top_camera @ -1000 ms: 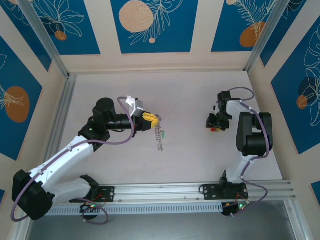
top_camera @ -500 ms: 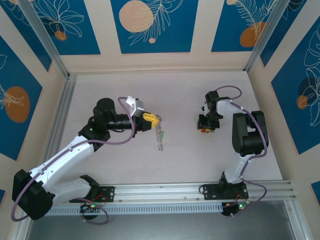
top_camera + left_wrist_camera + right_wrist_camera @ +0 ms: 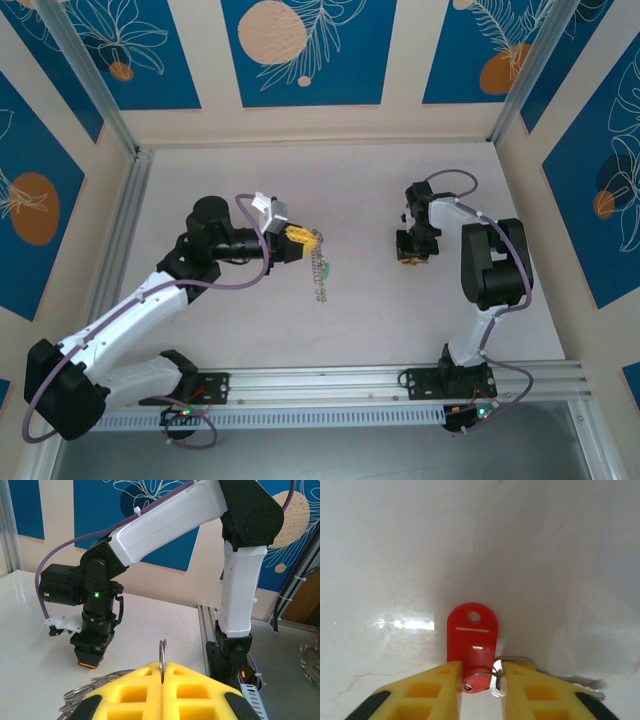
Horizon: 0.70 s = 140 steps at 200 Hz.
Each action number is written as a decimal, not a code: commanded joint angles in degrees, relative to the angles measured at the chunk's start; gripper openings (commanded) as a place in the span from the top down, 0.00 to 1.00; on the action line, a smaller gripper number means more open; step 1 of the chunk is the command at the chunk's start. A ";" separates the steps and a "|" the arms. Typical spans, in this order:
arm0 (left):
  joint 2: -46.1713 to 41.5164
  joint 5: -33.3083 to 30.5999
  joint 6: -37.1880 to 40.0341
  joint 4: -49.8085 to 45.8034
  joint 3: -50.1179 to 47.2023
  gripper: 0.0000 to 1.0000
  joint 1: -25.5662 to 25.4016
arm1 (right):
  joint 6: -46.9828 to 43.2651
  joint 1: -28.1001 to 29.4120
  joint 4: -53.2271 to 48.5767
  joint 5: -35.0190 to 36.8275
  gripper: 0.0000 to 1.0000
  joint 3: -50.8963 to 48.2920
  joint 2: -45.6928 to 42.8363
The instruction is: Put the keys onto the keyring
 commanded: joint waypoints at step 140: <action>-1.07 0.60 1.82 -0.16 0.54 1.00 -0.31 | 0.53 0.27 -0.73 -4.63 0.99 -6.78 -12.33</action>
